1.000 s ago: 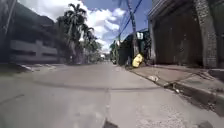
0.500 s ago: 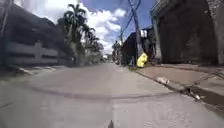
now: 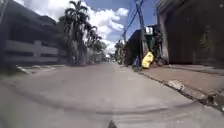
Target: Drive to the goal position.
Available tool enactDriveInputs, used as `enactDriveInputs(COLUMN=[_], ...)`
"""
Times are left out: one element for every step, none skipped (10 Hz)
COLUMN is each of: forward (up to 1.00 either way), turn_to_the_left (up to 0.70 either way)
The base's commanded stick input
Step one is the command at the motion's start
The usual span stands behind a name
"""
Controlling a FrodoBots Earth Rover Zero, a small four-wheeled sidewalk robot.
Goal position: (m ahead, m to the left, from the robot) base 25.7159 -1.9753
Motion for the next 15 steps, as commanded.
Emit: enactDriveInputs(forward=[1.0,1.0,1.0,1.0,1.0,1.0,1.0,1.0,1.0,1.0,1.0,1.0,1.0,1.0,1.0], turn_to_the_left=[0.0,0.0,0.0,0.0,0.0,-0.02,-0.17,-0.36,-0.4,-0.4,-0.4,-0.33,0.0,0.0,0.0])
